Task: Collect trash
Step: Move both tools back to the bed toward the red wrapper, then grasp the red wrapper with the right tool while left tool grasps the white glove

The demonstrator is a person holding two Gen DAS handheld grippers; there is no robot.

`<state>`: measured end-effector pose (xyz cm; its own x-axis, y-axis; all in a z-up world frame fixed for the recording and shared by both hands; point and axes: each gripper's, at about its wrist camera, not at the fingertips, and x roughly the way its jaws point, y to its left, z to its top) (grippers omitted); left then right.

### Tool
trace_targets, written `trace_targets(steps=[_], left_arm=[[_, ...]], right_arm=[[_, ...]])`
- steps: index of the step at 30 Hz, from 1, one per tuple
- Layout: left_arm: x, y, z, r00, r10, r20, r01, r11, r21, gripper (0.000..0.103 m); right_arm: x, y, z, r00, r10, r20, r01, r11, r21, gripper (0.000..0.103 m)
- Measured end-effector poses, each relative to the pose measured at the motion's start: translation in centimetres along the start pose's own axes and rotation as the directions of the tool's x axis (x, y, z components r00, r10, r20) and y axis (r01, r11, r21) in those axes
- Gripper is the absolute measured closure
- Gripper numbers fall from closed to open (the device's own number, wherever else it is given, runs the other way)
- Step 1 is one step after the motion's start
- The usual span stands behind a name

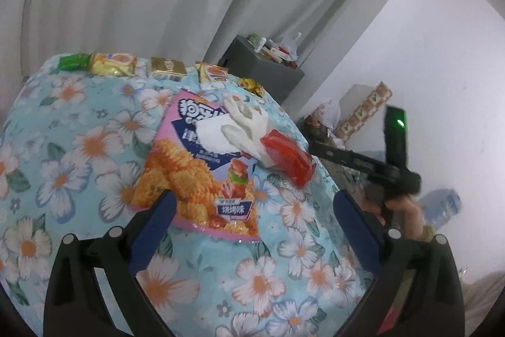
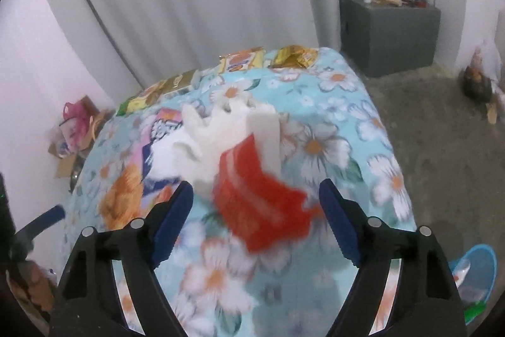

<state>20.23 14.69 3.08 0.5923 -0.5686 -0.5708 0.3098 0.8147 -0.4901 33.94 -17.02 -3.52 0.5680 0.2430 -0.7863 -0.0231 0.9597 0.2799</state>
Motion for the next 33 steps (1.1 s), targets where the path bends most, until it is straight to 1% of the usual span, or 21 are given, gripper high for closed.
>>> trace_targets(steps=[1,4,6,8,9,13,17,19,21,23,24,25,27,29,32,33], left_arm=[[0.4,-0.2,0.2,1.0,0.002,-0.003,-0.002,1.0,0.005,0.006],[1.8,-1.0,0.9,1.0,0.001,-0.013,0.0,1.0,0.018,0.007],[3.2,-1.6,1.6,1.0,0.002,-0.026,-0.002,1.0,0.027,0.012],[4.5,-2.2,2.2,0.999,0.007,-0.033,-0.006,0.999,0.044,0.016],[5.2,-2.5,2.5,0.999,0.015,-0.04,-0.013,0.998,0.056,0.018],[8.0,-3.6,3.4,0.997,0.032,-0.064,-0.026,0.995,0.1,0.025],[11.0,-4.8,4.1,0.995,0.043,-0.09,-0.029,0.989,0.145,0.027],[12.3,-5.4,4.6,0.993,0.07,-0.098,-0.052,0.983,0.174,0.027],[14.1,-6.6,5.0,0.987,0.131,-0.098,-0.105,0.966,0.237,0.03],[15.6,-7.6,5.0,0.983,0.149,-0.105,-0.112,0.949,0.295,0.031],[16.5,-8.2,4.8,0.979,0.167,-0.113,-0.122,0.937,0.328,0.035],[17.5,-8.6,4.5,0.973,0.193,-0.124,-0.138,0.924,0.357,0.041],[19.2,-9.3,3.7,0.964,0.223,-0.147,-0.147,0.902,0.407,0.047],[20.9,-9.7,2.7,0.95,0.255,-0.182,-0.15,0.881,0.449,0.047],[22.7,-9.4,1.6,0.925,0.321,-0.205,-0.19,0.854,0.484,0.055],[22.9,-9.3,1.4,0.922,0.33,-0.202,-0.198,0.851,0.487,0.058]], right_arm=[[0.9,0.1,0.3,1.0,-0.009,-0.014,0.009,1.0,-0.011,0.029],[3.1,0.0,0.2,0.997,-0.033,-0.074,0.03,0.999,-0.036,0.043],[3.7,-0.7,-0.3,0.995,-0.005,-0.099,0.005,1.0,0.008,0.054],[3.1,-1.2,-0.8,0.995,0.029,-0.093,-0.024,0.998,0.051,0.061],[2.4,-1.5,-1.1,0.996,0.044,-0.078,-0.038,0.997,0.074,0.067],[0.1,-2.6,-1.7,0.997,0.074,-0.037,-0.068,0.989,0.131,0.07],[-1.9,-4.1,-2.7,0.994,0.104,-0.021,-0.098,0.976,0.194,0.071],[-3.0,-4.7,-3.4,0.993,0.117,-0.012,-0.111,0.968,0.225,0.071],[-4.2,-5.5,-4.3,0.991,0.131,0.0,-0.127,0.957,0.26,0.071],[-4.7,-6.1,-5.0,0.988,0.155,0.006,-0.15,0.945,0.289,0.071],[-4.9,-6.5,-5.5,0.986,0.164,0.005,-0.158,0.939,0.307,0.071],[-5.1,-6.7,-5.9,0.986,0.164,0.002,-0.157,0.937,0.313,0.071],[-5.2,-7.2,-6.7,0.987,0.162,-0.009,-0.15,0.931,0.331,0.071],[-5.3,-7.6,-7.5,0.984,0.178,-0.01,-0.163,0.922,0.35,0.072],[-5.3,-8.1,-8.6,0.982,0.188,-0.009,-0.171,0.911,0.375,0.072],[-5.2,-8.3,-8.9,0.982,0.191,-0.01,-0.172,0.907,0.383,0.072]])
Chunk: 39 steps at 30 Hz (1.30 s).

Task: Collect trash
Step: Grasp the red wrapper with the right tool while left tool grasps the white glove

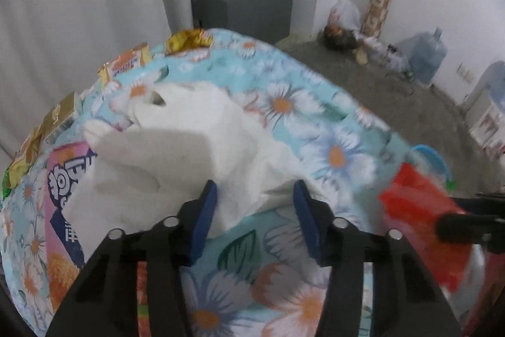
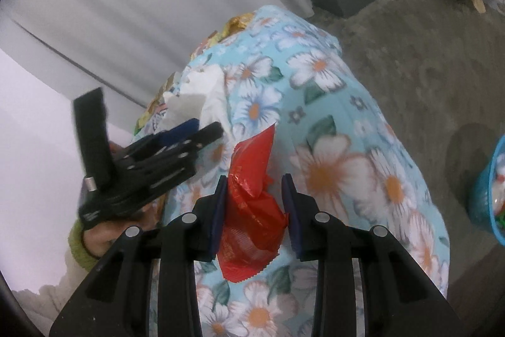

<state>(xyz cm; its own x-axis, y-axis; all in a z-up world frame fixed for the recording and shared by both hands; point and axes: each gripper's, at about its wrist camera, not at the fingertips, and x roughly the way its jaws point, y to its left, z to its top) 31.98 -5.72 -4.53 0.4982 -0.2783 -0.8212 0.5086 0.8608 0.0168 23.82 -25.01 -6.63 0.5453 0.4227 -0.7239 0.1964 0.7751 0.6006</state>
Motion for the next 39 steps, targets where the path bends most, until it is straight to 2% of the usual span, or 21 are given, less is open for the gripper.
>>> trace_targets(steps=[2,3,4,7,12,17,18,20,26,28,30,33,34,36,38,39], left_arm=[[0.1,0.4,0.0,1.0,0.002,0.008,-0.001,1.0,-0.02,0.065],[0.0,0.9,0.1,1.0,-0.003,0.009,0.003,0.999,-0.049,0.073],[0.0,1.3,0.2,1.0,0.003,0.008,-0.003,0.998,-0.067,0.087],[-0.8,2.9,0.5,1.0,-0.022,0.019,0.024,0.99,-0.137,0.099],[-5.0,4.8,0.5,0.993,0.001,0.12,0.025,0.975,-0.22,0.1],[-11.3,5.8,0.1,0.96,-0.016,0.279,0.089,0.963,-0.253,0.1],[-13.1,6.1,-0.1,0.947,-0.038,0.319,0.124,0.959,-0.256,0.1],[-15.2,6.4,-0.3,0.935,-0.059,0.349,0.156,0.953,-0.26,0.1],[-18.4,5.8,-1.7,0.913,-0.195,0.359,0.303,0.913,-0.274,0.1],[-19.3,5.2,-2.8,0.899,-0.25,0.359,0.353,0.899,-0.258,0.1],[-19.8,4.6,-3.9,0.884,-0.304,0.354,0.406,0.875,-0.264,0.1],[-19.8,4.2,-5.3,0.841,-0.438,0.316,0.528,0.791,-0.309,0.1],[-19.7,3.7,-5.9,0.822,-0.485,0.299,0.565,0.76,-0.321,0.1],[-19.5,2.7,-6.8,0.804,-0.531,0.265,0.594,0.734,-0.329,0.1],[-19.0,1.6,-7.6,0.824,-0.519,0.229,0.567,0.76,-0.318,0.099],[-18.2,0.8,-8.2,0.85,-0.49,0.193,0.527,0.792,-0.307,0.099]], right_arm=[[0.1,-0.4,-0.3,1.0,0.008,-0.002,-0.008,1.0,0.014,0.072],[0.0,-0.5,-0.3,1.0,0.01,-0.002,-0.01,1.0,0.016,0.072],[0.0,-0.6,-0.4,1.0,0.013,-0.001,-0.013,1.0,0.019,0.072],[-0.2,-1.0,-0.5,1.0,0.031,0.004,-0.031,0.999,0.032,0.072],[-0.8,-1.3,-0.6,0.999,0.037,0.016,-0.038,0.999,0.032,0.073],[-1.4,-1.4,-0.8,0.999,0.031,0.028,-0.032,0.999,0.025,0.074],[-1.6,-1.4,-0.9,0.999,0.03,0.032,-0.031,0.999,0.023,0.074],[-2.0,-1.3,-1.0,0.999,0.031,0.039,-0.032,0.999,0.019,0.074],[-3.2,-0.6,-1.7,0.998,0.035,0.046,-0.035,0.999,-0.006,0.075],[-3.8,-0.2,-2.1,0.998,0.038,0.051,-0.037,0.999,-0.019,0.075],[-4.3,0.0,-2.5,0.997,0.049,0.053,-0.048,0.999,-0.02,0.076],[-5.3,0.3,-3.2,0.996,0.075,0.052,-0.074,0.997,-0.012,0.076],[-5.6,0.4,-3.5,0.996,0.078,0.053,-0.077,0.997,-0.01,0.076],[-6.3,0.4,-4.1,0.995,0.084,0.057,-0.084,0.996,-0.004,0.076],[-6.6,0.2,-4.6,0.995,0.089,0.048,-0.09,0.996,0.011,0.076],[-6.6,0.0,-5.0,0.995,0.089,0.044,-0.09,0.996,0.027,0.076]])
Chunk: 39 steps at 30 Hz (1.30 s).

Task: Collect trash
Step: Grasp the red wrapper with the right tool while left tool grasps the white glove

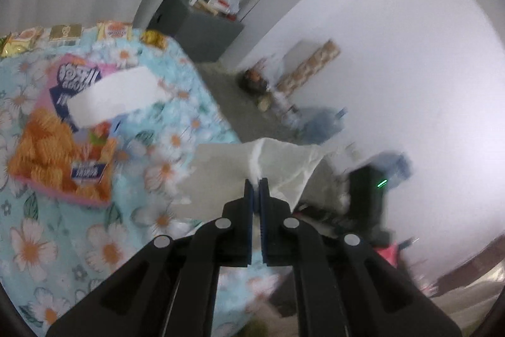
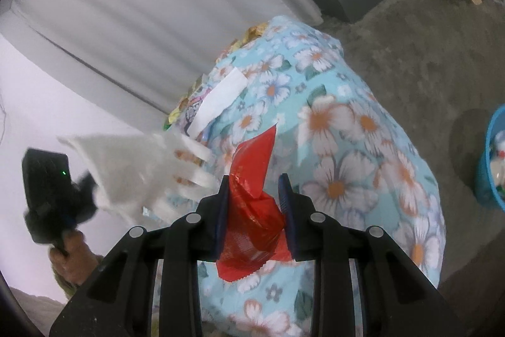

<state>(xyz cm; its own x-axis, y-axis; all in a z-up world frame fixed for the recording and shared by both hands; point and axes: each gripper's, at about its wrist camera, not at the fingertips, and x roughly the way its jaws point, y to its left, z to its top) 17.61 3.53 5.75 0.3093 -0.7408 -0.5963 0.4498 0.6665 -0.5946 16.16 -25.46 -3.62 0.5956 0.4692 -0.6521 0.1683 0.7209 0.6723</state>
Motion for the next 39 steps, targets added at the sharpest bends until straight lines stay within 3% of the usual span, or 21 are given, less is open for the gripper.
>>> trace_targets(steps=[2,4,8,12,14,17,20,25,30,33,36,39], left_arm=[[2.2,0.3,-1.3,0.995,0.071,-0.066,-0.069,0.997,0.028,0.096],[3.9,0.5,-2.3,0.984,0.125,-0.125,-0.119,0.991,0.055,0.074],[6.8,0.2,-4.4,0.967,0.176,-0.186,-0.155,0.98,0.126,0.06],[8.2,-0.1,-5.1,0.95,0.28,-0.141,-0.247,0.945,0.212,0.056],[8.8,-0.3,-5.2,0.937,0.335,-0.097,-0.298,0.914,0.277,0.05],[10.1,-0.1,-5.9,0.898,0.434,-0.077,-0.384,0.855,0.347,0.049],[10.6,0.4,-6.1,0.882,0.466,-0.069,-0.412,0.834,0.367,0.049],[11.9,0.2,-7.0,0.849,0.526,-0.042,-0.453,0.767,0.456,0.049],[12.3,-0.1,-7.4,0.833,0.553,-0.023,-0.475,0.735,0.484,0.049],[12.3,-0.1,-7.5,0.829,0.559,-0.017,-0.481,0.729,0.487,0.049],[12.3,-0.3,-7.6,0.828,0.56,-0.015,-0.483,0.727,0.488,0.049],[12.3,-0.3,-7.7,0.826,0.563,-0.014,-0.485,0.724,0.491,0.049]], right_arm=[[0.3,-0.5,-0.5,1.0,-0.009,-0.014,0.009,1.0,0.025,0.076],[0.7,-1.0,-0.9,0.999,-0.037,-0.029,0.038,0.998,0.05,0.076],[0.7,-0.7,-1.7,0.983,-0.185,-0.015,0.185,0.983,-0.004,0.075],[0.8,-1.2,-2.1,0.981,-0.193,-0.035,0.193,0.981,0.013,0.07],[0.9,-1.4,-2.2,0.981,-0.191,-0.044,0.192,0.981,0.015,0.067],[1.3,-1.6,-2.5,0.98,-0.186,-0.068,0.187,0.982,0.016,0.063],[1.7,-1.6,-2.8,0.977,-0.191,-0.09,0.193,0.981,0.007,0.061],[2.0,-1.8,-3.1,0.977,-0.184,-0.108,0.185,0.983,0.008,0.061],[1.9,-2.1,-3.1,0.981,-0.155,-0.115,0.159,0.987,0.03,0.061],[1.6,-2.3,-3.2,0.985,-0.132,-0.115,0.138,0.989,0.049,0.06],[1.5,-2.6,-3.2,0.989,-0.081,-0.121,0.091,0.993,0.079,0.051],[1.3,-2.6,-3.2,0.99,-0.065,-0.125,0.075,0.994,0.077,0.049]])
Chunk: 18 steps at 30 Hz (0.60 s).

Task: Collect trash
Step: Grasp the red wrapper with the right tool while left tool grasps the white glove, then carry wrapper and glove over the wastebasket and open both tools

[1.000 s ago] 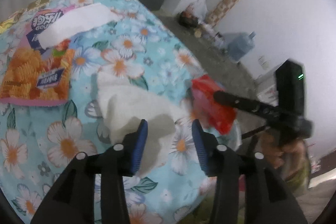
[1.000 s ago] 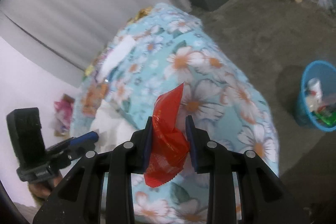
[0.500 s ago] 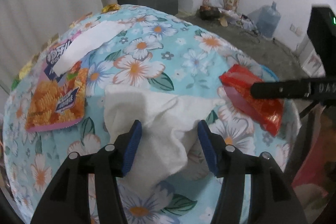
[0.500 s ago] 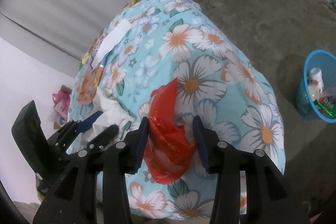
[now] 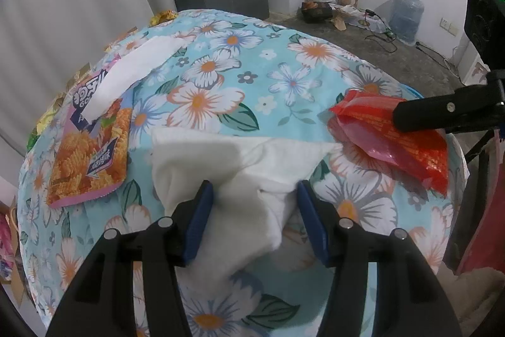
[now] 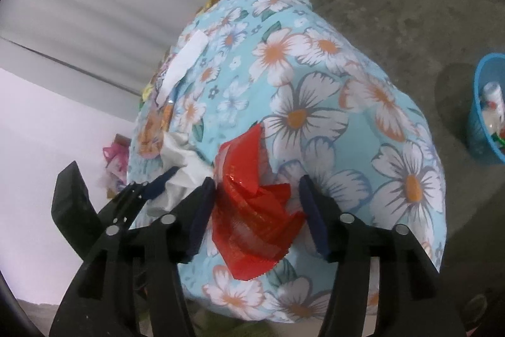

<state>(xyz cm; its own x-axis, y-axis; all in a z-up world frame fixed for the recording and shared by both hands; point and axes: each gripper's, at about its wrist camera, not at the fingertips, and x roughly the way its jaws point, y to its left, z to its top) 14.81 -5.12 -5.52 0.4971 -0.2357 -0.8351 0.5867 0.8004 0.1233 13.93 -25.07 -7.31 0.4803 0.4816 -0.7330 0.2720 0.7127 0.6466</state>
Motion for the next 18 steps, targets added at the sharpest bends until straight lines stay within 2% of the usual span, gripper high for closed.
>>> trace_targets(steps=[11,17,18], left_arm=[[-0.1,-0.1,-0.1,1.0,0.002,0.001,-0.002,1.0,0.001,0.049],[-0.1,0.1,-0.1,1.0,-0.002,0.008,0.002,1.0,-0.007,0.049],[-0.2,0.3,-0.1,1.0,-0.004,0.016,0.004,1.0,-0.015,0.052]], right_arm=[[0.6,0.8,-0.3,1.0,-0.026,-0.002,0.026,0.998,-0.051,0.047],[0.9,1.0,-0.5,0.997,-0.072,0.014,0.073,0.993,-0.091,0.064],[0.9,1.0,-0.6,0.997,-0.073,0.018,0.075,0.993,-0.092,0.066]])
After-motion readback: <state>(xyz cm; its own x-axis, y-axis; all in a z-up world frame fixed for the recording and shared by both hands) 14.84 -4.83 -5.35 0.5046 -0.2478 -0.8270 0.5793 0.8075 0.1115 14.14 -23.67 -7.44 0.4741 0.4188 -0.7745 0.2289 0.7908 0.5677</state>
